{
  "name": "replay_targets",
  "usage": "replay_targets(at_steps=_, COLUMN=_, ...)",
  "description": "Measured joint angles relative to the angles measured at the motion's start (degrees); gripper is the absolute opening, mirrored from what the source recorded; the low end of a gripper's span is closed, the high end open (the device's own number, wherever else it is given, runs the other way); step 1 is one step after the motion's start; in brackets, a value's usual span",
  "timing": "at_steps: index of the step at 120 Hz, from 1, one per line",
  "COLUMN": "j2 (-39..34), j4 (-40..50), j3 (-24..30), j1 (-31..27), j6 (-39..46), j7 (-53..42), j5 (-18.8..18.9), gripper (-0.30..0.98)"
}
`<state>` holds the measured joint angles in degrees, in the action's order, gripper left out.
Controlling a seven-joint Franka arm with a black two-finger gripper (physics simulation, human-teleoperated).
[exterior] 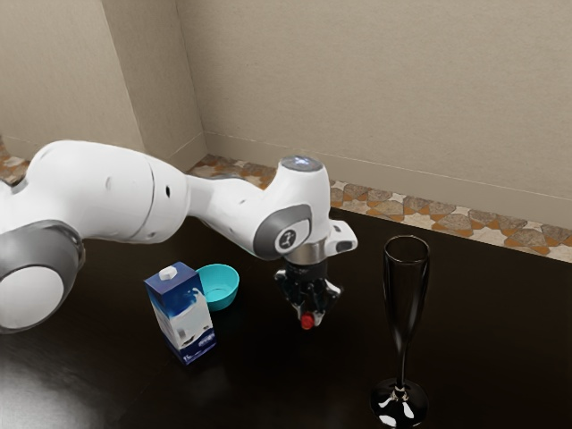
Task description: Take strawberry from the bowl
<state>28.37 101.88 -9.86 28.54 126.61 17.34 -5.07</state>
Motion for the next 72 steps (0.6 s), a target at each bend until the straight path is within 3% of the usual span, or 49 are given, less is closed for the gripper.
replay_targets(at_steps=43, j2=3.5, j4=-1.9, j3=0.1, j1=1.6, j6=0.0, j7=0.4, j5=-0.6, gripper=0.06)
replay_targets(at_steps=58, j2=3.9, j4=-2.0, j3=0.1, j1=1.7, j6=0.0, j7=0.0, j5=-1.2, gripper=0.31)
replay_targets(at_steps=72, j2=3.0, j4=-1.8, j3=0.1, j1=1.8, j6=0.0, j7=-0.4, j5=-1.4, gripper=0.46)
